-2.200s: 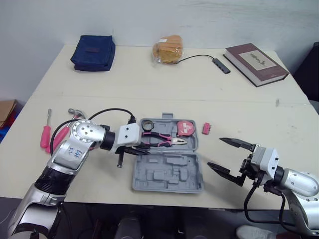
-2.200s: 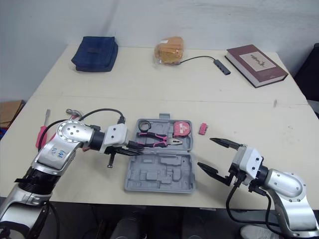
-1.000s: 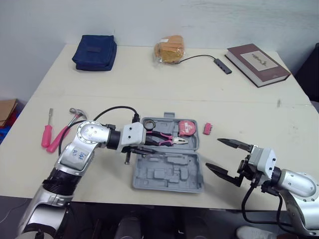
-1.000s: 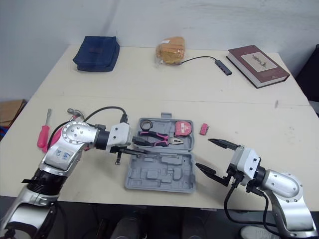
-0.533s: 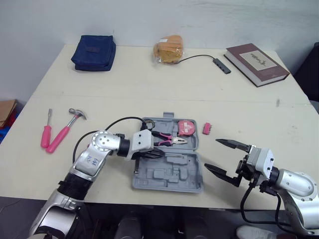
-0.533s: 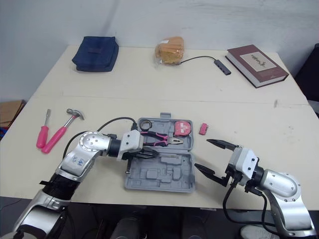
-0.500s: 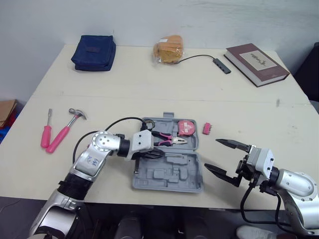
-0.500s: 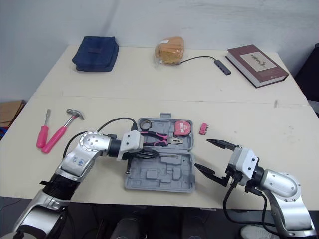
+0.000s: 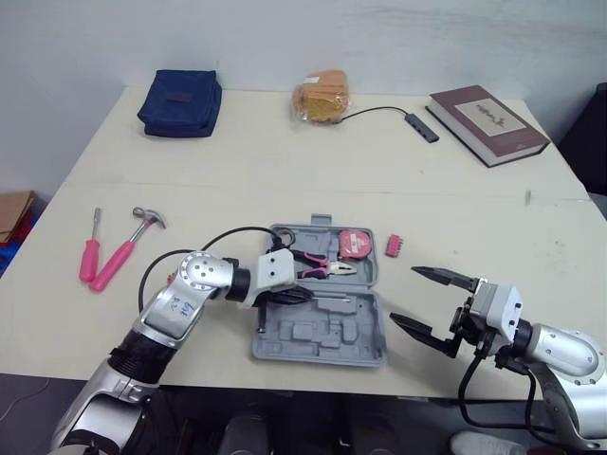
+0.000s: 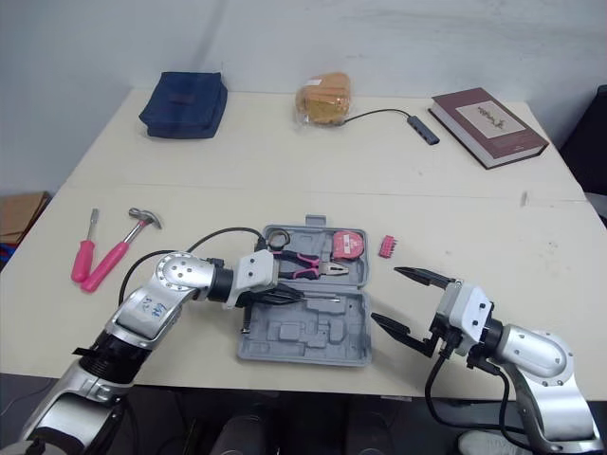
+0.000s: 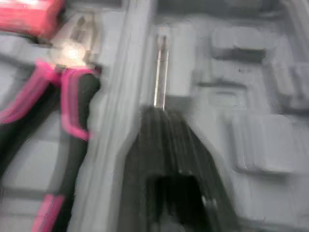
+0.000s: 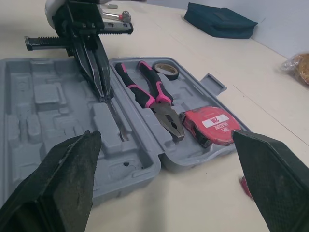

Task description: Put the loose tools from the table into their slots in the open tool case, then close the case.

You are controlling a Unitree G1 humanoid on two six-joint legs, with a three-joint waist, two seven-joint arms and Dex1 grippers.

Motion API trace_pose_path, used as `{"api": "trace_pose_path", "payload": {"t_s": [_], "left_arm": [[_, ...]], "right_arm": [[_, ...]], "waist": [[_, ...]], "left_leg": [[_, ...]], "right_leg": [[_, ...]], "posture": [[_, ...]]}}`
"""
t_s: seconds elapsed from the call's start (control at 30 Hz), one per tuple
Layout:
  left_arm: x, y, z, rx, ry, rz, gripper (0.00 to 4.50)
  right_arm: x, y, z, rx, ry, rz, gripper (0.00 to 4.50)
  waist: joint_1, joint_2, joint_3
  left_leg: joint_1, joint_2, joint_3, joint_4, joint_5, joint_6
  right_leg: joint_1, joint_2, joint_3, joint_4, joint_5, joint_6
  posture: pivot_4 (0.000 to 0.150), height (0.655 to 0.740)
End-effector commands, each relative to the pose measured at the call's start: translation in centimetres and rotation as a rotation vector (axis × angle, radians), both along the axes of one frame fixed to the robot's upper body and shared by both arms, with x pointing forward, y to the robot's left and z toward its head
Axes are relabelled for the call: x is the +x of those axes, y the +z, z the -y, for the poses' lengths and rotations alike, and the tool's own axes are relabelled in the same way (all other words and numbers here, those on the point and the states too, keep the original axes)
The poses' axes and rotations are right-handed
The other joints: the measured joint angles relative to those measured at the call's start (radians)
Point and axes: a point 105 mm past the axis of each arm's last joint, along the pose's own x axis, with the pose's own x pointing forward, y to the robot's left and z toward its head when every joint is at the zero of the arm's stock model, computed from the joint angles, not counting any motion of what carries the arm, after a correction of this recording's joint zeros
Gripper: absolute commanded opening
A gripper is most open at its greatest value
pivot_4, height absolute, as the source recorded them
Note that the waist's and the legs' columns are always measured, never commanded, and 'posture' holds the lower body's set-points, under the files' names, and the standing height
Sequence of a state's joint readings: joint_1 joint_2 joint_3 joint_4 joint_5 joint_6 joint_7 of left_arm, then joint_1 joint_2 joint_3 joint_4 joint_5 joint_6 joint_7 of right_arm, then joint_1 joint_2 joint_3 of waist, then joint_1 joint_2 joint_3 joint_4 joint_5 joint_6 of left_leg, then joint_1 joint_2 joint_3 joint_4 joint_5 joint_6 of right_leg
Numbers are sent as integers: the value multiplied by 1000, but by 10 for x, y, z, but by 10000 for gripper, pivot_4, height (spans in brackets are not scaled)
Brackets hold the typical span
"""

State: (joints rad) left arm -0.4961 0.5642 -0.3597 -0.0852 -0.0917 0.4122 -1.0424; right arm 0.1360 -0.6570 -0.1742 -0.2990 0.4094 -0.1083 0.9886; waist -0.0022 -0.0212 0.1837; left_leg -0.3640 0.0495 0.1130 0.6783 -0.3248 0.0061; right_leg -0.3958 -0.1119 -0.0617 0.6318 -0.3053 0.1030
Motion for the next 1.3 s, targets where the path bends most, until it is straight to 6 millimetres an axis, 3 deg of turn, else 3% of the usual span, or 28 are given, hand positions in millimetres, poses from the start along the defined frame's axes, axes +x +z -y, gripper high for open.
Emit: {"api": "trace_pose_path", "payload": {"t_s": [0.03,0.17,0.27,0.43,0.47,0.53,0.57,0.7,0.8,0.83,0.9,0.97,1.17,1.3], "left_arm": [[-8,-46,-22,167,85,-146,460],[-6,-31,-9,62,37,-85,460],[-6,1,1,-123,-42,-1,460],[-4,22,-5,-227,-69,70,460],[-6,32,-11,-267,-84,92,2798],[-4,57,-45,-360,-18,157,7379],[-4,64,-58,-375,10,180,11978],[-5,53,-117,-278,177,226,29256],[-4,51,-181,-290,474,278,42396],[-6,51,-201,-297,583,293,44401],[-16,49,-232,-276,722,330,44401],[-27,46,-254,-240,798,353,44401],[-74,42,-348,-173,1186,438,44401],[-106,37,-390,-168,1394,451,44401]], "right_arm": [[0,10,4,-6,-8,39,45000],[1,11,5,-6,-12,44,45000],[2,13,8,-11,-15,48,45000],[2,15,13,-24,-21,50,45000],[1,16,18,-36,-28,49,45000],[-3,22,40,-82,-63,48,45000],[-5,24,48,-99,-76,49,45000],[-10,23,73,-132,-136,56,45000],[-9,19,111,-160,-301,131,45000],[-11,16,125,-181,-356,156,45000],[-15,15,147,-186,-454,187,45000],[-17,15,158,-178,-505,200,45000],[-30,1,203,-227,-652,153,45000],[-43,-8,233,-227,-780,113,45000]], "waist": [[-1,1,-2],[0,3,-6],[1,5,-7],[2,5,-6],[2,5,-6],[-1,6,-5],[-2,7,-4],[-5,7,-4],[-2,7,-3],[-2,6,-2],[-3,4,-1],[-4,4,-1],[-6,4,-1],[-13,4,-1]], "left_leg": [[4,0,0,-2,-1,0],[10,0,1,-11,-1,-1],[9,0,1,-12,0,-1],[5,-1,1,-12,0,-1],[5,-1,1,-12,0,-1],[4,-1,1,-12,0,-1],[4,0,1,-12,0,-1],[6,2,2,-14,-1,-2],[6,0,2,-15,-1,-1],[6,0,2,-14,-1,-1],[6,0,2,-15,-1,-1],[5,1,2,-15,-3,-2],[6,5,2,-17,-7,-8],[6,6,4,-20,-8,-11]], "right_leg": [[4,0,0,-2,0,0],[7,-1,1,-5,0,-1],[6,-1,1,-5,0,-1],[2,-2,0,-5,0,-1],[2,-2,0,-5,0,-1],[2,-1,0,-6,0,-1],[2,-1,0,-6,0,-1],[2,-1,-1,-8,-1,-1],[2,-2,-1,-8,-1,-1],[2,-2,-1,-8,0,-1],[2,-4,-1,-9,0,-1],[2,-5,0,-11,0,-1],[1,-6,0,-12,-2,-3],[-1,-5,-1,-12,-3,-5]], "posture": [[1500,7400],[1500,7400],[1500,7400],[1500,7400],[1500,7400],[1500,7400],[1500,7400],[1500,7400],[1500,7400],[1500,7400],[1500,7400],[1500,7400],[1500,7400],[1500,7400]]}}
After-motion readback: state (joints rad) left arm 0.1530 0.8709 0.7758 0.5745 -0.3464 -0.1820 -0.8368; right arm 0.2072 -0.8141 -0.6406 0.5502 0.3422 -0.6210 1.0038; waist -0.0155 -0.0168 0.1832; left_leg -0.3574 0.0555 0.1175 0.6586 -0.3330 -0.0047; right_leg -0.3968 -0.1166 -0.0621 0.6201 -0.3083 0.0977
